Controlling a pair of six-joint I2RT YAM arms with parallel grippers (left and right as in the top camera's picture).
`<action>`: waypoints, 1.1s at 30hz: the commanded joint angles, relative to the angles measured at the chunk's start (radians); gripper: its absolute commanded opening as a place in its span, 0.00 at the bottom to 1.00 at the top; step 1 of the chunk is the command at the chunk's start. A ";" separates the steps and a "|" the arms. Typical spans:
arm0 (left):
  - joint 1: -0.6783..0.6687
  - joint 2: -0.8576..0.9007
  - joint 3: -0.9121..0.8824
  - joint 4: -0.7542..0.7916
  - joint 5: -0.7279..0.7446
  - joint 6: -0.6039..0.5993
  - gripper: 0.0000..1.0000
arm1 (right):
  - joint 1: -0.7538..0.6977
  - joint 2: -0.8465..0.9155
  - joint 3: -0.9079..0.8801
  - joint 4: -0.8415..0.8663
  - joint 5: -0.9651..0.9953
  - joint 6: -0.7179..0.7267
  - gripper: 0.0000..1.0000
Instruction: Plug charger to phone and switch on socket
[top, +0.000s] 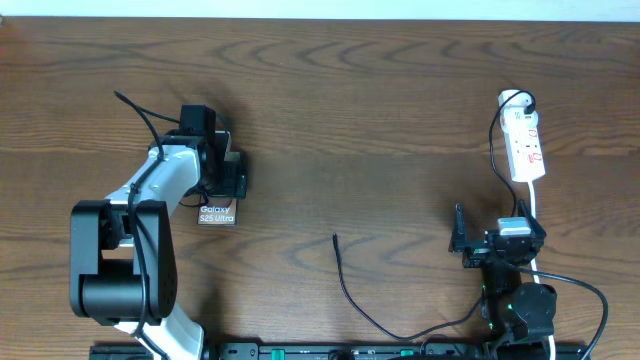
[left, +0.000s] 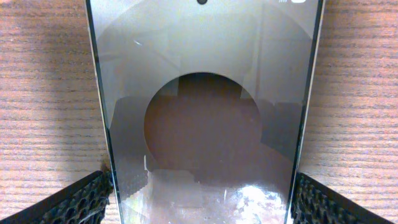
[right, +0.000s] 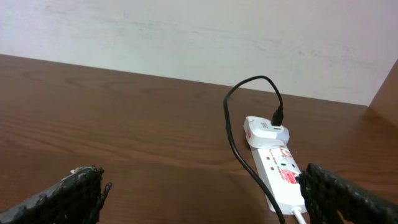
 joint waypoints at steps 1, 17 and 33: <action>0.003 0.035 -0.026 -0.024 0.047 -0.006 0.91 | 0.001 0.000 -0.001 -0.004 -0.002 -0.006 0.99; 0.003 0.035 -0.026 -0.040 0.047 -0.006 0.91 | 0.001 0.000 -0.001 -0.004 -0.002 -0.006 0.99; 0.003 0.035 -0.026 -0.035 0.047 -0.006 0.54 | 0.001 0.000 -0.001 -0.004 -0.002 -0.006 0.99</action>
